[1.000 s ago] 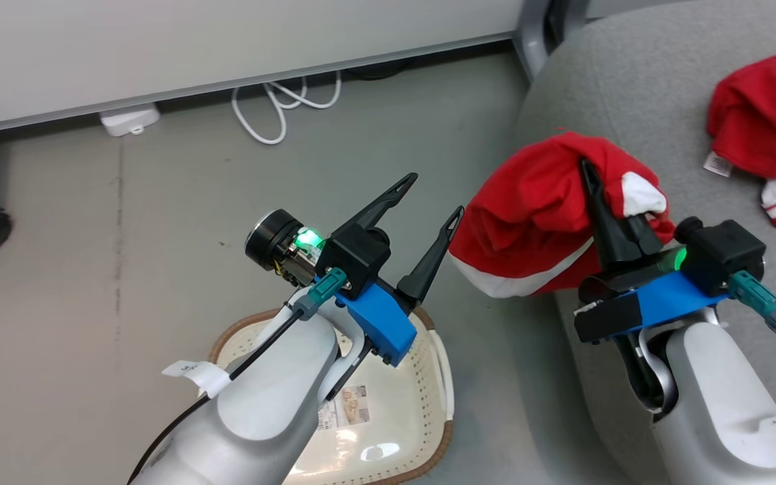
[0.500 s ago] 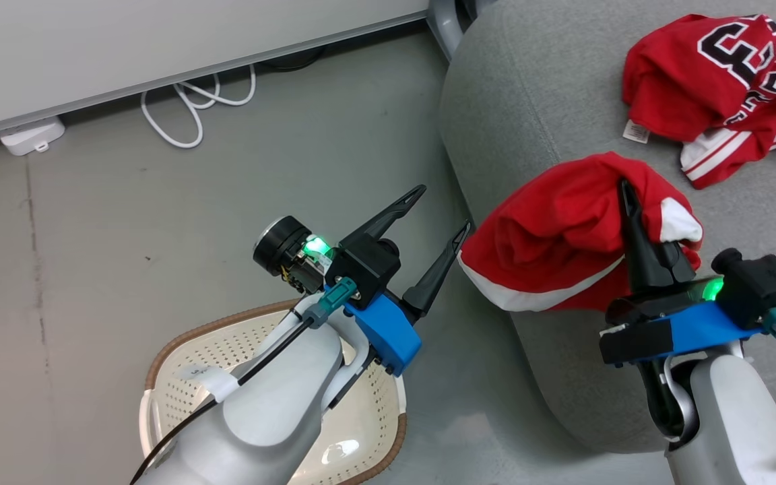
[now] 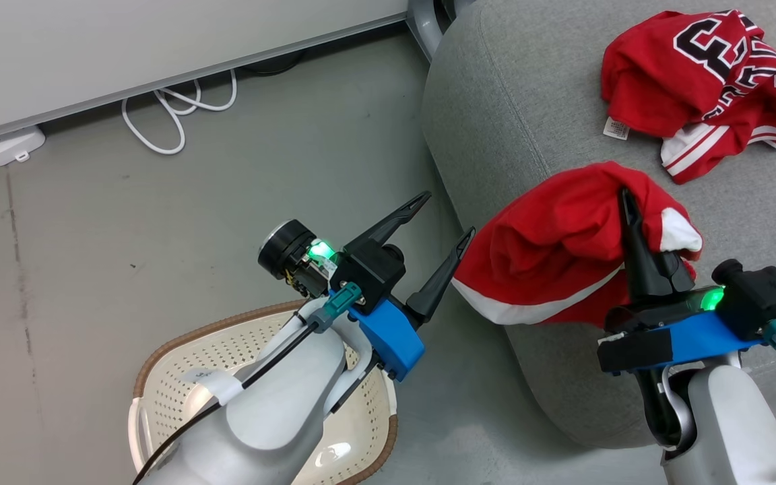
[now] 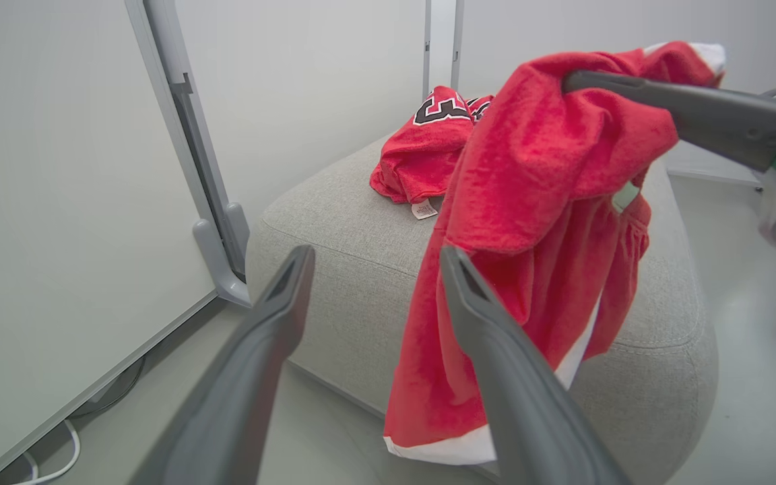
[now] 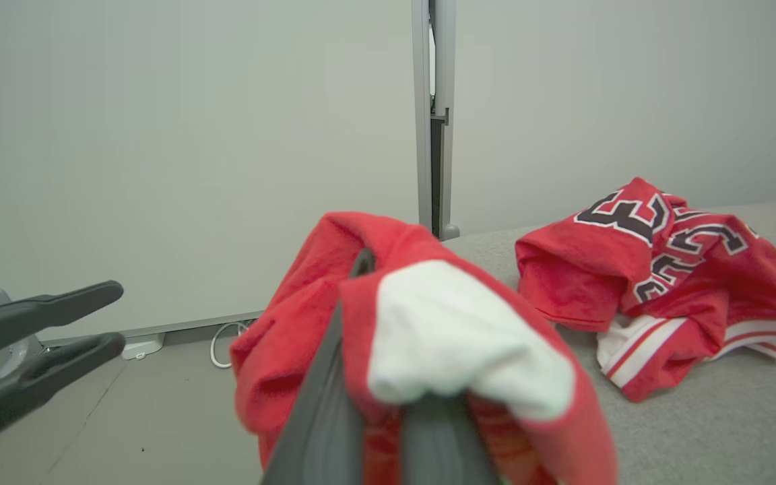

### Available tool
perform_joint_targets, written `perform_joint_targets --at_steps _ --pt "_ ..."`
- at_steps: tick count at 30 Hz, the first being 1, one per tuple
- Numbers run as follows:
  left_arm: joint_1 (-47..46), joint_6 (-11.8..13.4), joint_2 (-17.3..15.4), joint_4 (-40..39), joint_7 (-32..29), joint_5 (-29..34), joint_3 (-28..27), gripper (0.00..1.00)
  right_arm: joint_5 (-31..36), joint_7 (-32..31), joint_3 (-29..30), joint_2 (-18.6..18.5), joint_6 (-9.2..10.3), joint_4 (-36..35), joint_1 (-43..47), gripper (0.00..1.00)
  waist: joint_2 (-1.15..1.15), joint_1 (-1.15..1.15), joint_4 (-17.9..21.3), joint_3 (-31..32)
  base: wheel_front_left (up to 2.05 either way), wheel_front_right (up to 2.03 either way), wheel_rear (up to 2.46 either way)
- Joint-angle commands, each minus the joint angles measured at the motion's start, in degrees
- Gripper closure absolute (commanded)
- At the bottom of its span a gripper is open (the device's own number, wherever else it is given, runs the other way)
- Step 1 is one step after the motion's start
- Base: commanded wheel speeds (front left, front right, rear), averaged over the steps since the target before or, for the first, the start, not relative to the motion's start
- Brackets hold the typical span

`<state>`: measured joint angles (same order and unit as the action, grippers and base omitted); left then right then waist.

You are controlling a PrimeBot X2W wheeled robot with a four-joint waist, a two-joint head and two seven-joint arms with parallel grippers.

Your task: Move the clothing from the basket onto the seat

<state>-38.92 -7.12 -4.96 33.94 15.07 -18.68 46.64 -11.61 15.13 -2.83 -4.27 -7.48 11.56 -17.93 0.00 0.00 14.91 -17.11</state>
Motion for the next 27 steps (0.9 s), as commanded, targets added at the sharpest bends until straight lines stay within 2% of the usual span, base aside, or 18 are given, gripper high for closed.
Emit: perform_joint_targets --at_steps 1,7,10,18,22,27 --pt "0.1 -0.4 -0.3 -0.1 0.1 -0.2 -0.4 0.00 0.5 0.0 0.3 0.2 -0.03 -0.7 0.1 1.00 0.00 0.00 -0.2 -0.1 0.00 0.00 0.00" --pt "-1.0 -0.1 -0.5 -0.8 0.1 0.6 -0.8 0.00 -0.3 0.0 1.5 0.5 -0.03 -3.0 -3.8 1.00 0.00 0.00 -0.9 -2.0 0.00 0.00 0.00" --pt "-1.8 0.6 -0.5 -2.0 0.1 0.8 -1.4 0.00 0.2 0.0 2.1 -0.2 -0.03 -4.2 -7.2 1.00 0.00 0.00 -1.4 -3.9 0.00 0.00 0.00" --pt "-4.9 0.7 -0.9 -3.8 0.1 2.3 -2.0 0.00 1.0 0.0 7.7 -3.3 -0.03 -8.8 -19.7 1.00 0.00 0.00 -3.6 -11.2 0.00 0.00 0.00" --pt "-7.4 0.9 -1.3 -4.9 0.1 3.2 -2.5 0.00 0.6 0.0 13.3 -6.6 -0.03 -11.2 -27.6 1.00 0.00 0.00 -4.7 -16.3 0.00 0.00 0.00" --pt "-9.8 1.3 -1.9 -6.2 0.1 4.4 -2.6 0.00 0.4 0.0 19.6 -14.1 -0.02 -12.4 -35.2 1.00 0.00 0.00 -5.1 -21.6 0.00 0.00 0.00"
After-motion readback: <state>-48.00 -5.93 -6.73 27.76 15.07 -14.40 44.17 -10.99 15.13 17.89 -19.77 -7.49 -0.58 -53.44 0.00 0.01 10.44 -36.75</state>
